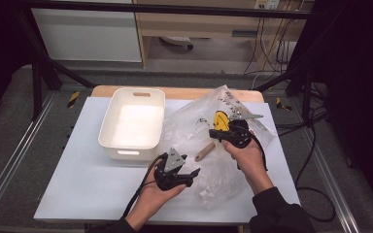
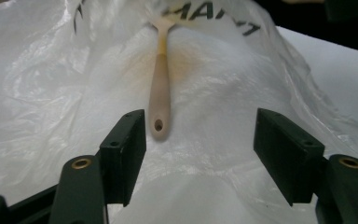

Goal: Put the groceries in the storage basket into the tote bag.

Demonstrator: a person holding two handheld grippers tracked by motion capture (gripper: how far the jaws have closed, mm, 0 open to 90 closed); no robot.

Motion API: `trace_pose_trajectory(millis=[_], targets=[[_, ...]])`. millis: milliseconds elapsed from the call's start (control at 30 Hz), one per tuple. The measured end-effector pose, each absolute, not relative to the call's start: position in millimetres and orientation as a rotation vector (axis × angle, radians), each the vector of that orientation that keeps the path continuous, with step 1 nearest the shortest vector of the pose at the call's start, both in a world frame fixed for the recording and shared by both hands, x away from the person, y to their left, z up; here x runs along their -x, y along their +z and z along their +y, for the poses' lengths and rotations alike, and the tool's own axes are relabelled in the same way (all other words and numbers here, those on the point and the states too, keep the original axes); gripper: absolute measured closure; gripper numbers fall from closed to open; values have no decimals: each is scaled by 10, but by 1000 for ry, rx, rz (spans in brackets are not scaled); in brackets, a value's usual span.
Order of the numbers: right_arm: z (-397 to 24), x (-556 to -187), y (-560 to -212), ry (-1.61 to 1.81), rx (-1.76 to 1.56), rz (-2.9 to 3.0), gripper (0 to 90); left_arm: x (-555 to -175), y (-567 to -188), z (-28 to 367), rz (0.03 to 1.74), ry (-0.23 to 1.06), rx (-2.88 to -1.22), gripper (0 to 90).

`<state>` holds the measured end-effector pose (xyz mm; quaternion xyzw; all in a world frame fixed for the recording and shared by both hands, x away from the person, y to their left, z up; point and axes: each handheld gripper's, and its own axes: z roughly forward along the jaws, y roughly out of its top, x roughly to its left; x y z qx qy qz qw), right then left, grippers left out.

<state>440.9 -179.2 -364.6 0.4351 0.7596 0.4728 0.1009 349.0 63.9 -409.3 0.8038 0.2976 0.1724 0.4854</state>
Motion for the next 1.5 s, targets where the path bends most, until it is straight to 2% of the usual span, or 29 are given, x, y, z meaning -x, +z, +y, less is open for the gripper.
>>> trace_pose_trajectory(millis=[267, 500, 1133, 1500], targets=[[-1795, -4340, -3824, 1421, -1311, 2239, 900, -3427, -3968, 843, 752, 414, -1910, 287], [-1876, -4272, -3915, 1430, -1332, 2234, 900, -3397, -3907, 976, 782, 430, -1886, 210], [-1660, -4174, -4328, 1174, -1290, 2412, 893, -3509, -3694, 1466, 930, 506, -1816, 193], [-1585, -4047, -4402, 1118, -1273, 2460, 893, -3550, -3635, 1774, 1003, 538, -1776, 188]])
